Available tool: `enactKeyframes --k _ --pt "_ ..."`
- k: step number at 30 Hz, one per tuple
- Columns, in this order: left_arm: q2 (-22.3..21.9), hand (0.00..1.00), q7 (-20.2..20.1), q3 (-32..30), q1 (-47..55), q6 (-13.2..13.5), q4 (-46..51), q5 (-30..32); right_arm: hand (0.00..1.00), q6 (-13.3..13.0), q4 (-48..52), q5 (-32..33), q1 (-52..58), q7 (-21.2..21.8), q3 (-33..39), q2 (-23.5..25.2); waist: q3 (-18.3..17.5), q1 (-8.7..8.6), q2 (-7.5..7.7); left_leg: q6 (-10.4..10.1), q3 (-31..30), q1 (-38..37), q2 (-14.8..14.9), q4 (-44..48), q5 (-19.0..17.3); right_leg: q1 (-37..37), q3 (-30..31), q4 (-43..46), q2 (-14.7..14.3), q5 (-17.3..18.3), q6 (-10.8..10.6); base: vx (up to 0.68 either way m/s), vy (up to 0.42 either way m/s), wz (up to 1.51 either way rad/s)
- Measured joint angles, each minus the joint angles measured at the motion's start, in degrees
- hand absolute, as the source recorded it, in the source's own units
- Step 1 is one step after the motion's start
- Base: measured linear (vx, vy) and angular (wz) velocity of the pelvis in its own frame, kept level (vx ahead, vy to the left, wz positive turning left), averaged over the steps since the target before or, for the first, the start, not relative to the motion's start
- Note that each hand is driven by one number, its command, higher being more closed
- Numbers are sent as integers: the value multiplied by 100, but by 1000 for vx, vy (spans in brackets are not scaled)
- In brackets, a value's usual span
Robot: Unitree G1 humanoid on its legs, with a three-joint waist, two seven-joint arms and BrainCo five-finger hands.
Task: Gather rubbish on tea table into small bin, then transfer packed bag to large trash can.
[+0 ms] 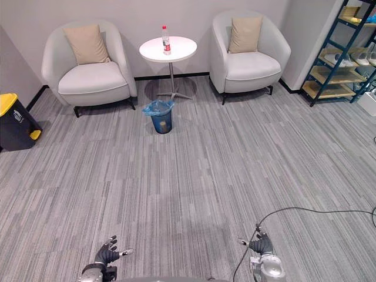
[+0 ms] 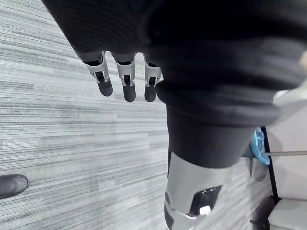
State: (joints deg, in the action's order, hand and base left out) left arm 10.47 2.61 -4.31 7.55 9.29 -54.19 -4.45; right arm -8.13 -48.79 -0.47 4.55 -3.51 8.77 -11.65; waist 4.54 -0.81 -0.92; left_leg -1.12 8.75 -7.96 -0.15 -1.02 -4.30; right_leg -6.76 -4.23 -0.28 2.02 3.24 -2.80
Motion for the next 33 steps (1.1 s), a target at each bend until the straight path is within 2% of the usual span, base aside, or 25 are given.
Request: enactKeyframes --k 2,10,14,33 --pt "-7 0 0 -40 -12 0 -18 -58 0 0 -17 35 -21 -1 96 9 2 -4 5 -75 -25 -6 1 -76 50 -1 -43 -9 0 -32 -51 -26 -33 3" --pt "-155 0 -4 -31 37 -2 -56 -175 0 -3 -195 122 42 -14 477 128 27 1 46 -20 -134 -29 -17 -118 124 -49 -158 -4 15 -40 -41 -54 -27 8" --pt "-161 0 -4 -14 39 -2 -71 -173 0 -3 -207 216 115 -12 477 152 42 4 62 30 -175 -81 -19 -318 257 -1 -206 -10 0 -56 -15 -69 -32 6" --pt "-195 0 -9 421 24 0 9 -174 0 -4 -175 326 159 9 367 349 76 12 118 45 -93 -51 -31 -419 244 1 -198 -144 -6 -61 -4 0 -18 -1"
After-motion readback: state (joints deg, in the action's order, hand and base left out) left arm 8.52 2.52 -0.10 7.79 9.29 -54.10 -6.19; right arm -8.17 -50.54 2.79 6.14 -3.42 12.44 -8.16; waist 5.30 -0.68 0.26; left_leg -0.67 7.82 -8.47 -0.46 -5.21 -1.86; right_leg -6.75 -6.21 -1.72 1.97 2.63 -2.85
